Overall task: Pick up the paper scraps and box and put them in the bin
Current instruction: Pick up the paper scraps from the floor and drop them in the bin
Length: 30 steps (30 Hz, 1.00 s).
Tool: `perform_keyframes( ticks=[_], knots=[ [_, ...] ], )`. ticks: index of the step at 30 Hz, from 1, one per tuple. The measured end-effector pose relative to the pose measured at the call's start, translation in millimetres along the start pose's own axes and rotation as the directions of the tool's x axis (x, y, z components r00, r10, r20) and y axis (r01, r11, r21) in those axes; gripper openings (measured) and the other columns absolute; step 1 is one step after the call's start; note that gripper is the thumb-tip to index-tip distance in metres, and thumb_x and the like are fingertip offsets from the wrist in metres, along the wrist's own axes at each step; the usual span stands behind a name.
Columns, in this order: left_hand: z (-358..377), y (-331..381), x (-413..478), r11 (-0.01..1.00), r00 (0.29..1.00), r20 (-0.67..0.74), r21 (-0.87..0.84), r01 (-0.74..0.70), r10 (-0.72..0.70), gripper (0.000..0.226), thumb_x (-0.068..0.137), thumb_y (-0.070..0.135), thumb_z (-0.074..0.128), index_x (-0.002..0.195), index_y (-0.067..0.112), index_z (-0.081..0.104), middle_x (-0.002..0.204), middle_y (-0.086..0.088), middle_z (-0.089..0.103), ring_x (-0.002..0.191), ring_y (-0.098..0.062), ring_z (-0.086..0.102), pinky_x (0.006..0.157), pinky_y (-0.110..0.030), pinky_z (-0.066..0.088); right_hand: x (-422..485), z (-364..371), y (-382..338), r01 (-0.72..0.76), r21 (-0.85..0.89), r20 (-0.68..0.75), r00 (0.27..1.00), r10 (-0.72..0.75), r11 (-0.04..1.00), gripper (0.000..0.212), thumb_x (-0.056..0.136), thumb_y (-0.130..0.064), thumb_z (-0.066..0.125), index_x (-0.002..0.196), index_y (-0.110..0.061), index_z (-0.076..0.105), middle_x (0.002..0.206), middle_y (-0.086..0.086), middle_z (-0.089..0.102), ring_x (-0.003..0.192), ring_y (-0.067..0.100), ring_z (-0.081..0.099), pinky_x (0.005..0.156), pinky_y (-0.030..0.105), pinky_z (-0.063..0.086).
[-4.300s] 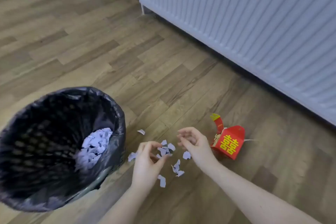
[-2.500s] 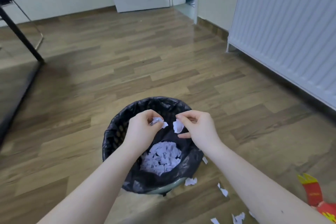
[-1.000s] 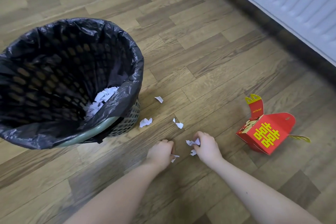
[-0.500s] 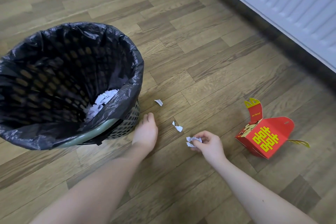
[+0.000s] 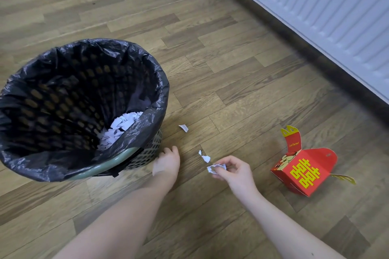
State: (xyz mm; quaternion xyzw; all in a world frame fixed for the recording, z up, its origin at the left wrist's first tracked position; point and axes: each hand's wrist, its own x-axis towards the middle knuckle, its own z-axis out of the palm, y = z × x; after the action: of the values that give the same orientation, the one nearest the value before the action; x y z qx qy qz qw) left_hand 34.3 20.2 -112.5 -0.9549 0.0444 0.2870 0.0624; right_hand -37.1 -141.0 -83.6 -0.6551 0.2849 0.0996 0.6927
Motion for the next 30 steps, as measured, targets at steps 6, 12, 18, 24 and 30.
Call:
perform_keyframes(
  ticks=[6,12,18,24,30],
  knots=[
    [-70.5,15.0,-52.0,0.912,0.926,-0.222,-0.213,-0.351,0.305,0.022,0.091,0.023,0.043,0.107,0.008,0.041,0.113,-0.015,0.053,0.102,-0.036,0.055,0.074,-0.043,0.045,-5.6,6.0,-94.1,0.271,0.100,-0.012,0.962,-0.272,0.957,0.021,0.078,0.010,0.062,0.070,-0.010,0.064,0.064,-0.002,0.072,0.058,0.009,0.070,0.058,0.016,0.055],
    [-209.2,-2.3,-99.0,0.698,0.776,-0.604,-0.476,-0.535,0.183,0.011,0.089,0.022,0.037,0.081,0.015,0.038,0.097,-0.013,0.056,0.090,-0.036,0.053,0.072,-0.040,0.043,-19.3,47.9,-228.4,0.562,0.201,0.062,0.810,-0.583,0.802,0.024,0.078,0.012,0.061,0.068,-0.009,0.062,0.061,-0.006,0.071,0.065,0.006,0.069,0.063,0.018,0.056],
    [-239.5,-86.2,-89.7,0.735,0.560,-0.824,-0.433,-0.522,-0.088,0.021,0.094,0.016,0.038,0.077,0.005,0.044,0.085,-0.019,0.047,0.083,-0.038,0.049,0.072,-0.050,0.041,-30.3,114.0,-263.8,0.618,0.220,0.147,0.744,-0.652,0.755,0.016,0.077,0.007,0.065,0.072,-0.008,0.066,0.068,-0.001,0.069,0.068,0.010,0.068,0.066,0.019,0.057],
    [-210.7,-145.3,-67.5,0.744,0.804,-0.563,-0.617,-0.255,-0.192,0.010,0.091,0.019,0.044,0.087,0.010,0.045,0.096,-0.011,0.055,0.093,-0.034,0.053,0.079,-0.041,0.044,-22.1,166.0,-221.4,0.559,-0.033,0.239,0.810,-0.536,0.829,0.019,0.076,0.001,0.069,0.077,-0.017,0.069,0.077,0.005,0.069,0.071,0.015,0.066,0.077,0.031,0.058],
    [-200.0,-159.3,-67.0,0.751,0.846,-0.483,-0.640,-0.164,-0.226,0.017,0.092,0.024,0.040,0.098,0.017,0.054,0.110,-0.008,0.058,0.104,-0.030,0.053,0.094,-0.050,0.044,-23.6,160.3,-196.0,0.586,-0.394,0.391,0.804,-0.448,0.708,0.020,0.079,-0.011,0.068,0.097,-0.017,0.070,0.083,-0.008,0.068,0.086,0.008,0.066,0.082,0.017,0.048]
  ],
)
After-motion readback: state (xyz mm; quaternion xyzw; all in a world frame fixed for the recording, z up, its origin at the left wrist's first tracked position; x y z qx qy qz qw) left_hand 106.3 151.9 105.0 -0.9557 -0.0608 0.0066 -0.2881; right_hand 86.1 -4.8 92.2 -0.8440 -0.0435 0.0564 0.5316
